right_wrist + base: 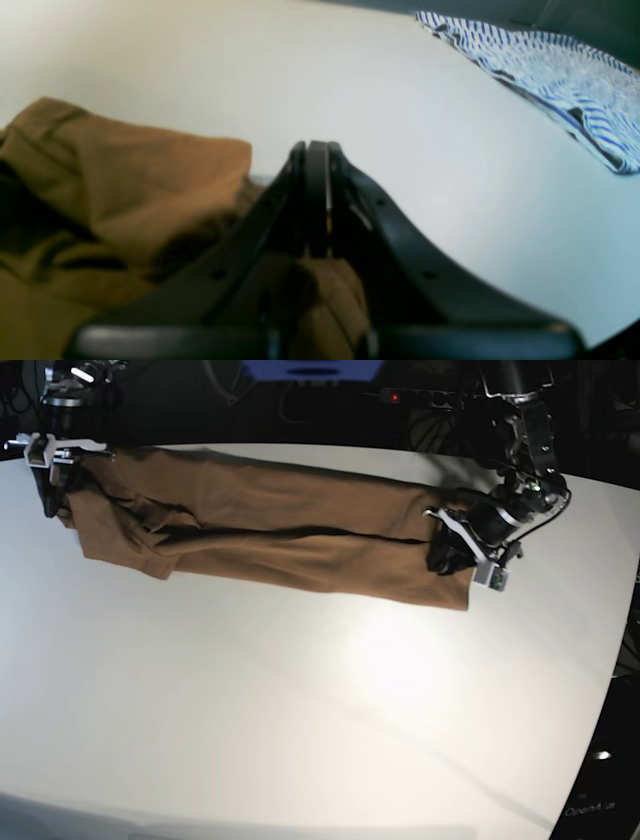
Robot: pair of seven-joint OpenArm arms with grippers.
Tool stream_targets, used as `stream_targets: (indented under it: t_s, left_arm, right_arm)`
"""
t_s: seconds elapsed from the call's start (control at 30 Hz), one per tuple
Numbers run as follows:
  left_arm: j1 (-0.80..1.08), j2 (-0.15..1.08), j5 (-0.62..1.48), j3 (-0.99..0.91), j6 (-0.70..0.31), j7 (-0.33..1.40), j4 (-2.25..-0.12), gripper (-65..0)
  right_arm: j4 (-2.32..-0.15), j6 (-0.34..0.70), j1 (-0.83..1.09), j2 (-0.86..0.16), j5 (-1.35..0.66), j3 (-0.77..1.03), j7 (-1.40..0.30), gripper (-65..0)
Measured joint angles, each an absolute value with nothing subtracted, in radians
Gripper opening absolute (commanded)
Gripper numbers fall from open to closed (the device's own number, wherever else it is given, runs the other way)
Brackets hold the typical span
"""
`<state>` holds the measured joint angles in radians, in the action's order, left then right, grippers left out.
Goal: Fold the T-shirt properly
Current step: 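Pull the strip ends apart with both grippers to straighten it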
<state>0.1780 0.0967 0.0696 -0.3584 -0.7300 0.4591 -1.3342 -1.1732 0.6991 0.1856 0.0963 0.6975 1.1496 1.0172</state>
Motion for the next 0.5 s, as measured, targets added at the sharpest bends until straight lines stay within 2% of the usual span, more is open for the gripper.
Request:
stream_targets:
  t_s: [0.5]
  left_arm:
    - [0.178,0.097,0.07,-0.358,-0.73,0.459,-1.334,-56.2]
  right_arm:
    - [-1.08,0.699,0.184,0.05,0.782,1.151,1.011,-64.6]
